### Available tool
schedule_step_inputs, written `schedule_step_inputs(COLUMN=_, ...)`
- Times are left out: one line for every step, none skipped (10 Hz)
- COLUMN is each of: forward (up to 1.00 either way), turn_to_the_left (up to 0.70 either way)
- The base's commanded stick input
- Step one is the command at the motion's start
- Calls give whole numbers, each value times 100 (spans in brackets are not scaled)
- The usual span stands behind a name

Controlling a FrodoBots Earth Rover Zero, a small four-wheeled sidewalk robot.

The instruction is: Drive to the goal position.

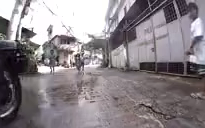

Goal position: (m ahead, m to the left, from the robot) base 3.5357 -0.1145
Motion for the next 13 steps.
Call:
schedule_step_inputs(forward=0, turn_to_the_left=0)
schedule_step_inputs(forward=0, turn_to_the_left=0)
schedule_step_inputs(forward=0, turn_to_the_left=0)
schedule_step_inputs(forward=0, turn_to_the_left=0)
schedule_step_inputs(forward=0, turn_to_the_left=-21)
schedule_step_inputs(forward=42, turn_to_the_left=-37)
schedule_step_inputs(forward=100, turn_to_the_left=-27)
schedule_step_inputs(forward=100, turn_to_the_left=-27)
schedule_step_inputs(forward=100, turn_to_the_left=-12)
schedule_step_inputs(forward=100, turn_to_the_left=0)
schedule_step_inputs(forward=100, turn_to_the_left=0)
schedule_step_inputs(forward=100, turn_to_the_left=0)
schedule_step_inputs(forward=100, turn_to_the_left=0)
